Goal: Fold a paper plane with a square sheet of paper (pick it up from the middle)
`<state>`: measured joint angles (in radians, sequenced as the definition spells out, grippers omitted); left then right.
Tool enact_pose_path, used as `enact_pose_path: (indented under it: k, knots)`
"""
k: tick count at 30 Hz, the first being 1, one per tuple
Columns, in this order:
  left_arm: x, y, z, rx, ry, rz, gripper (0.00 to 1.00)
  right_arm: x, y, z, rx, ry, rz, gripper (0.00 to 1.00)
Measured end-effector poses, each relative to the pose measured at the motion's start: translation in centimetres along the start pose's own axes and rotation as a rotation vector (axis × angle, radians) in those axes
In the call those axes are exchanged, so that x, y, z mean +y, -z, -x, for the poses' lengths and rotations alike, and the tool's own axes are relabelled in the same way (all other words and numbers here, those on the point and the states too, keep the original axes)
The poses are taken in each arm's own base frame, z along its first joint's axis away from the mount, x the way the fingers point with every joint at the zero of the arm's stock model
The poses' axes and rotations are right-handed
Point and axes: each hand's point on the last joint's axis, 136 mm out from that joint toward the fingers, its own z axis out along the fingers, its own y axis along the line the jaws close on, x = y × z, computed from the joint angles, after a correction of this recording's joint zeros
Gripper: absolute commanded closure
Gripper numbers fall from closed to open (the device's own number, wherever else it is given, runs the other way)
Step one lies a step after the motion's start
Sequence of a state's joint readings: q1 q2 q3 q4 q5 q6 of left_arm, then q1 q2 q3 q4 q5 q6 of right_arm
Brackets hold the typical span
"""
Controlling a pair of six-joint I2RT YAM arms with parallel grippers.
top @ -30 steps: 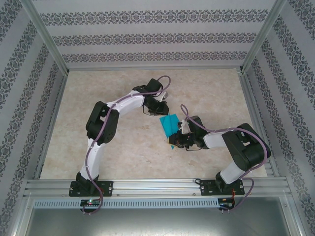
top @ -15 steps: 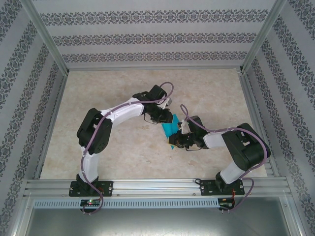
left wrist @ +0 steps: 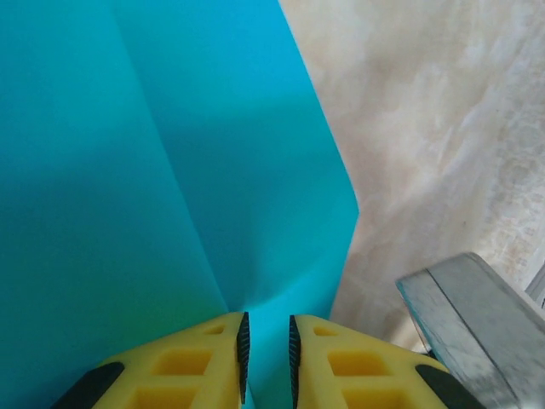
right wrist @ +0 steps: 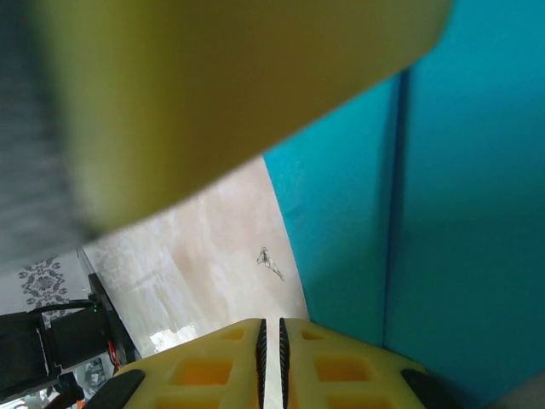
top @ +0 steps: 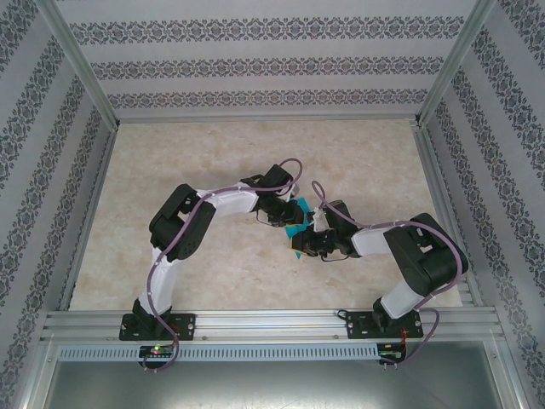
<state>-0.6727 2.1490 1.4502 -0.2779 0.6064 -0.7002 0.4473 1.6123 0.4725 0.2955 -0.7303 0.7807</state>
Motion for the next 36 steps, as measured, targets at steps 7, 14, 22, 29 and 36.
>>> enact_pose_path:
  k: [7, 14, 22, 29, 36]
  knots:
    - [0.1, -0.5, 0.4, 0.0, 0.001, 0.006, 0.77, -0.1, 0.0, 0.0, 0.0, 0.001, -0.004, 0.85]
    - [-0.2, -0.9, 0.9, 0.014, 0.003, 0.011, 0.77, -0.1, 0.0, 0.0, -0.002, 0.008, -0.008, 0.85]
    - [-0.1, -0.9, 1.2, 0.041, 0.003, 0.023, 0.77, -0.3, 0.0, -0.1, -0.002, 0.02, -0.018, 0.85]
    - [0.0, -0.8, 2.3, 0.031, 0.0, 0.014, 0.77, -0.4, 0.1, 0.0, -0.01, 0.038, -0.033, 0.85]
    - [0.7, -0.3, 6.0, -0.036, 0.005, 0.019, 0.77, -0.4, 0.0, 0.0, -0.01, 0.045, -0.053, 0.85]
